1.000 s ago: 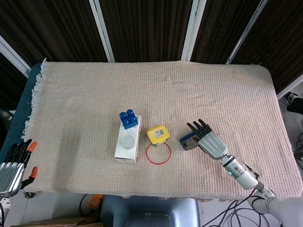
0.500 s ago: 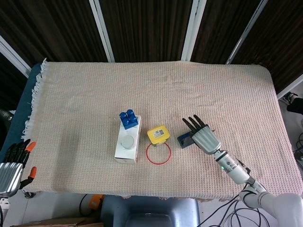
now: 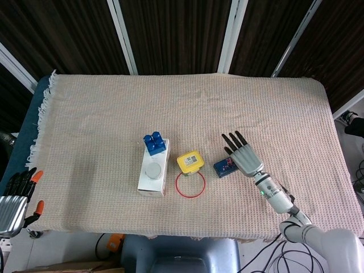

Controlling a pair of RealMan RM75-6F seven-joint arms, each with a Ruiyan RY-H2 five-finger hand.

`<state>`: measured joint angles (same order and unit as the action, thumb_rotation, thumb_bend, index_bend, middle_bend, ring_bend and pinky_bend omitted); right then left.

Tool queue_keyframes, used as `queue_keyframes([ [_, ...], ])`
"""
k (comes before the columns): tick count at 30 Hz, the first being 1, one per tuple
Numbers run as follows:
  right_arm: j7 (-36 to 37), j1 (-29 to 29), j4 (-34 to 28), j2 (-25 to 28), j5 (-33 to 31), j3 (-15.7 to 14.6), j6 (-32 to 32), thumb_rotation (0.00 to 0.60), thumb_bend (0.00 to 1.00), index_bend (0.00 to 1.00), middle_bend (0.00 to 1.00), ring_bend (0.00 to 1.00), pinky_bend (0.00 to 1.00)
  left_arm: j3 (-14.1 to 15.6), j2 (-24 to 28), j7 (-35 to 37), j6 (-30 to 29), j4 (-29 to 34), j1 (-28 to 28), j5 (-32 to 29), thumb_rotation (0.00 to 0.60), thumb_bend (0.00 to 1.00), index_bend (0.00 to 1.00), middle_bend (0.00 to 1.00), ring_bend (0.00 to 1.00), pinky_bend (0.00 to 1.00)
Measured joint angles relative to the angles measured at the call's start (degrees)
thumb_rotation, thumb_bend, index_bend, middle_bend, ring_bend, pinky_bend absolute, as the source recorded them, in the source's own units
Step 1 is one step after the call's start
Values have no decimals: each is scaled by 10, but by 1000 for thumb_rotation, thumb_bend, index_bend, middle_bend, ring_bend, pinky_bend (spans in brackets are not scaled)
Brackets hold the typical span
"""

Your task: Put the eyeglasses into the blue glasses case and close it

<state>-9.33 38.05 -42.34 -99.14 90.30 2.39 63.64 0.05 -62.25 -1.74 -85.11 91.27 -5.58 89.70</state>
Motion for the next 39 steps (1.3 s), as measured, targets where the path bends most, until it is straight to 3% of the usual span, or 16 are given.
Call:
queue_keyframes([
  [8, 2, 0, -6, 0, -5, 7, 14, 600, 560, 390, 59, 0, 0, 0, 1, 6, -4, -1, 2, 2, 600, 447, 0, 0, 0, 36],
  [11, 9, -5, -19, 16, 1, 2, 23, 600, 546, 381, 57, 0, 0, 0, 1, 6, -4, -2, 2, 2, 600, 447, 0, 0, 0, 35],
  [17, 19, -11, -60, 60, 10, -13, 20, 600, 414, 359, 40, 0, 0, 1, 0, 1, -2, 0, 1, 4, 600, 447, 0, 0, 0, 36],
  [24, 17, -6, -92, 91, 10, -26, -28, 600, 414, 351, 19, 0, 0, 1, -2, -5, 4, 1, -2, 2, 600, 447, 0, 0, 0, 36],
  [34, -13, 8, -102, 86, -4, -25, -70, 600, 414, 363, 19, 0, 0, 0, -1, 0, 1, 0, -1, 1, 600, 447, 0, 0, 0, 36],
  [39, -23, 9, -101, 80, -9, -22, -73, 600, 414, 432, 20, 0, 0, 0, 0, 3, -1, -2, 0, 3, 600, 447, 0, 0, 0, 35],
])
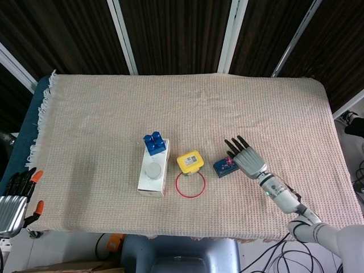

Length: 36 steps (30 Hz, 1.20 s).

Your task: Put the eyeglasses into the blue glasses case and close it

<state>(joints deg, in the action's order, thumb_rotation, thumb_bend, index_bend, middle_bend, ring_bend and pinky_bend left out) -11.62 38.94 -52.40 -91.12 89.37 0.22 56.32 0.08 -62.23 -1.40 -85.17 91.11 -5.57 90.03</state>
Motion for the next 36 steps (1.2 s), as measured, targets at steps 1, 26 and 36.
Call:
queue_keyframes([
  [1, -1, 0, 1, -1, -1, 0, -1, 600, 414, 451, 19, 0, 0, 0, 0, 0, 0, 0, 0, 1, 600, 447, 0, 0, 0, 36],
  [26, 12, -16, -28, 18, -7, 9, 33, 600, 404, 191, 0, 0, 0, 1, -2, -7, 5, 1, -2, 0, 600, 447, 0, 0, 0, 36],
  [36, -29, -117, -219, 102, -29, 2, 170, 600, 403, 112, 0, 0, 0, -1, -1, -2, -8, -1, 3, 2, 600, 447, 0, 0, 0, 35],
])
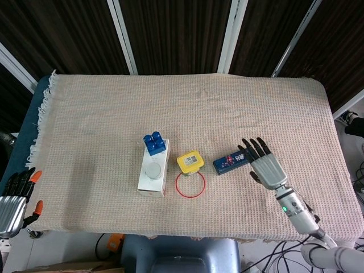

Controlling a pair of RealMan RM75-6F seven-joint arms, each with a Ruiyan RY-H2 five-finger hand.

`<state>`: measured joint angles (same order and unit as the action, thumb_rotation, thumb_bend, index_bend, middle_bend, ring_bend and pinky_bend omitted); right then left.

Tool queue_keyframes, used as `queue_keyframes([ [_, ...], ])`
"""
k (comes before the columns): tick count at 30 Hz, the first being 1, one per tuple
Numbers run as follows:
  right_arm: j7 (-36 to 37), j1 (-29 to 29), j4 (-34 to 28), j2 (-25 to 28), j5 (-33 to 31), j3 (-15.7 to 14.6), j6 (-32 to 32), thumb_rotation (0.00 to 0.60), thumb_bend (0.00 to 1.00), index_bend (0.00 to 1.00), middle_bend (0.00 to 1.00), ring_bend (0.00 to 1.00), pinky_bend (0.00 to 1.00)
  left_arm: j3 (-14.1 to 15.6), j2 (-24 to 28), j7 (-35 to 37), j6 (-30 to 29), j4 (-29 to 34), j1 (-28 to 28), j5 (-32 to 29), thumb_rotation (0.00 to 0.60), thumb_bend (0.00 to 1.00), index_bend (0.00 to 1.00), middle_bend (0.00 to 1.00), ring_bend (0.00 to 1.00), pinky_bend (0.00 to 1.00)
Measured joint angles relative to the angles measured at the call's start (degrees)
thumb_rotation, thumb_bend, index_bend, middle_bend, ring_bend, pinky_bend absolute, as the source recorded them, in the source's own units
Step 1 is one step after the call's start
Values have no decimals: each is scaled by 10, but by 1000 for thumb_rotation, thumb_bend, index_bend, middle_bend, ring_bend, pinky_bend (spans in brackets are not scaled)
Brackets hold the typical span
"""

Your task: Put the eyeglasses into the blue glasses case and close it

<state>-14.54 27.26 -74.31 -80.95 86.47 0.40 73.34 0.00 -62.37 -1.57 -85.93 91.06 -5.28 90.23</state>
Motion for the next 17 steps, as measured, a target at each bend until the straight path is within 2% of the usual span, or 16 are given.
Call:
queue_keyframes([
  [3, -15, -65, -101, 45, -8, -18, 56, 600, 402, 98, 0, 0, 0, 0, -1, -3, -2, 0, 0, 2, 600, 447, 0, 0, 0, 35],
  [6, -13, -136, -164, 82, -14, -35, 125, 600, 402, 91, 0, 0, 0, 1, -4, -8, -2, 0, 0, 5, 600, 447, 0, 0, 0, 35],
  [9, -5, -181, -182, 109, -17, -46, 167, 600, 402, 80, 0, 0, 0, 1, -5, -12, -1, 0, -1, 5, 600, 447, 0, 0, 0, 35],
  [17, 19, -197, -188, 128, -13, -38, 164, 600, 402, 80, 0, 0, 0, -1, -9, -22, 7, 1, -5, 3, 600, 447, 0, 0, 0, 36],
])
